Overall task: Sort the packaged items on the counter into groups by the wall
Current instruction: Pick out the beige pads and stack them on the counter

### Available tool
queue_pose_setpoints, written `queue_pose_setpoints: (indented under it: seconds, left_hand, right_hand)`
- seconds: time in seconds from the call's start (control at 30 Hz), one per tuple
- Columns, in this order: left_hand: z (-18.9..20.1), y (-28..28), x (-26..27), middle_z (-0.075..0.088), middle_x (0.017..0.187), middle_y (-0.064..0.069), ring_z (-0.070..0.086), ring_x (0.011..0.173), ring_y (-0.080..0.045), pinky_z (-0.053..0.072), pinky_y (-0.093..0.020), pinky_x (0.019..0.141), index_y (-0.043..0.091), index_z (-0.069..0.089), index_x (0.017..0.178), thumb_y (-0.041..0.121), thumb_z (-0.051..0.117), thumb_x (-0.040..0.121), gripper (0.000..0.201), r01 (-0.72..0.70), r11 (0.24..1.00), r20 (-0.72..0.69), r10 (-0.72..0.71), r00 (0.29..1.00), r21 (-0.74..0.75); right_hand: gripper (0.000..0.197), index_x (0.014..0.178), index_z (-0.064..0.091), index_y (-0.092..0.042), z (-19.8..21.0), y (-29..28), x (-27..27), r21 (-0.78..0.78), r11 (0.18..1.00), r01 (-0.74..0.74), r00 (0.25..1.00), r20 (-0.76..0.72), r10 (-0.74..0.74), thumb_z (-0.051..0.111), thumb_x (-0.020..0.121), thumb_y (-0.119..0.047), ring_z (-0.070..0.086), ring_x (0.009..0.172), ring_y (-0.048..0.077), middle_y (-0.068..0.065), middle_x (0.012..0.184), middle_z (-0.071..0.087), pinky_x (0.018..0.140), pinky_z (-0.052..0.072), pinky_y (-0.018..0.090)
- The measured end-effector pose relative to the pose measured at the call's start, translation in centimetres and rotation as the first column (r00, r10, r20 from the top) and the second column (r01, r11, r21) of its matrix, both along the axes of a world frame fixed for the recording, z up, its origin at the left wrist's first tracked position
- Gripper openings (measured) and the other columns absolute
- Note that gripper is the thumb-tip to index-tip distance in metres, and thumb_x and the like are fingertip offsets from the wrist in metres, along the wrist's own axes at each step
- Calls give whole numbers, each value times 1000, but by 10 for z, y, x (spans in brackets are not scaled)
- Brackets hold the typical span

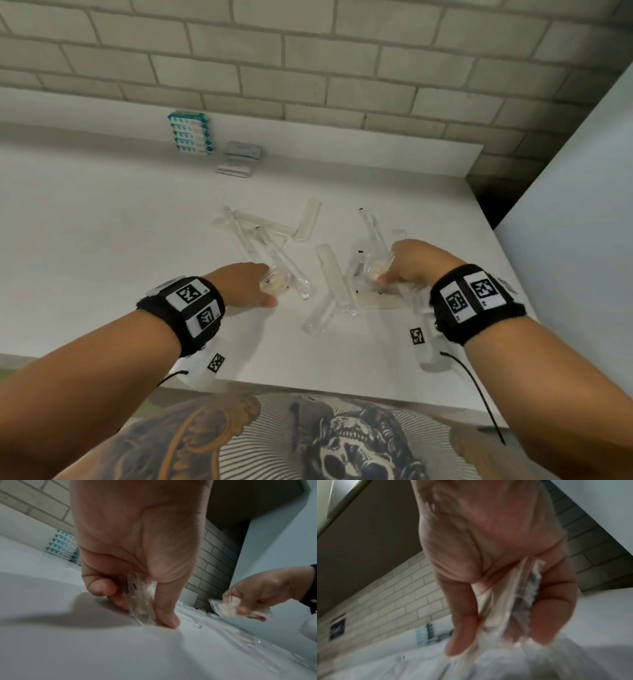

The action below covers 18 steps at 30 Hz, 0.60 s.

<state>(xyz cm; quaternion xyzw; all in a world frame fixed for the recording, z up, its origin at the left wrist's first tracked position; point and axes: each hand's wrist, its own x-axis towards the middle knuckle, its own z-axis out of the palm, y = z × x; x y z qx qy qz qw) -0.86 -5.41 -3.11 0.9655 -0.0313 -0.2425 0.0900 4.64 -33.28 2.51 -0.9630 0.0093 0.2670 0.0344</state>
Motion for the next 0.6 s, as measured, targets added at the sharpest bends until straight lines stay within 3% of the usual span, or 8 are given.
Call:
queue_pose_setpoints:
  seconds: [0.17, 0.3, 0.37, 0.43, 0.5, 0.57, 0.6]
  left_hand:
    - [-3, -12, 6, 45, 141, -4, 45, 127, -21, 37, -31, 99, 14, 38, 139, 52, 58, 86, 68, 31, 999, 28, -30, 999, -30]
    - [-6, -9, 9, 49, 136, -3, 48, 123, -22, 39, -31, 96, 13, 40, 136, 52, 58, 86, 66, 4, 996, 14, -3, 1000, -92]
    - [-4, -5, 11, 53, 129, -4, 52, 116, -22, 42, -34, 95, 13, 42, 131, 46, 56, 89, 55, -26, 987, -25, 23, 999, -160]
    - [0, 1, 11, 58, 110, -3, 57, 98, -20, 45, -33, 84, 14, 49, 114, 37, 57, 90, 34, -78, 956, -48, 67, 997, -282]
    - [7, 8, 9, 54, 88, 0, 53, 79, -17, 41, -29, 69, 16, 45, 93, 29, 61, 87, 22, -134, 896, -30, 134, 991, -424]
    - [16, 17, 7, 60, 94, -6, 59, 89, -22, 43, -27, 75, 18, 46, 100, 26, 65, 81, 27, -234, 749, -67, 247, 967, -619]
    - [20, 22, 8, 64, 105, -11, 63, 102, -25, 47, -29, 83, 17, 49, 108, 27, 67, 76, 38, -291, 612, -127, 297, 946, -736]
  right_hand:
    - [72, 134, 37, -19, -29, -3, -24, 42, 988, -150, 989, -11, 150, 79, 75, -24, 59, 94, 23, 3, 122, 59, 74, 49, 32]
    - [68, 131, 43, -27, -37, 1, -18, -17, 961, -275, 961, 4, 275, 79, 74, -28, 53, 96, 21, -1, 127, 41, 79, 52, 34]
    - [70, 131, 44, -26, -37, 1, -15, -48, 950, -309, 951, -1, 309, 80, 71, -31, 50, 102, 20, -1, 128, 40, 83, 51, 35]
    - [72, 133, 43, -23, -34, 2, -15, -43, 951, -307, 951, -36, 306, 80, 73, -30, 54, 107, 21, 0, 130, 49, 81, 48, 31]
    - [72, 135, 41, -21, -24, 6, -12, -16, 959, -284, 958, -37, 283, 79, 75, -29, 57, 105, 22, 1, 129, 56, 77, 45, 29]
    - [65, 132, 41, -21, -2, 20, -7, 90, 967, -238, 970, 70, 233, 76, 78, -33, 57, 87, 17, 0, 113, 61, 68, 43, 26]
    - [57, 127, 42, -22, 11, 32, -4, 198, 958, -206, 974, 136, 181, 73, 82, -36, 55, 76, 14, -2, 100, 61, 63, 42, 25]
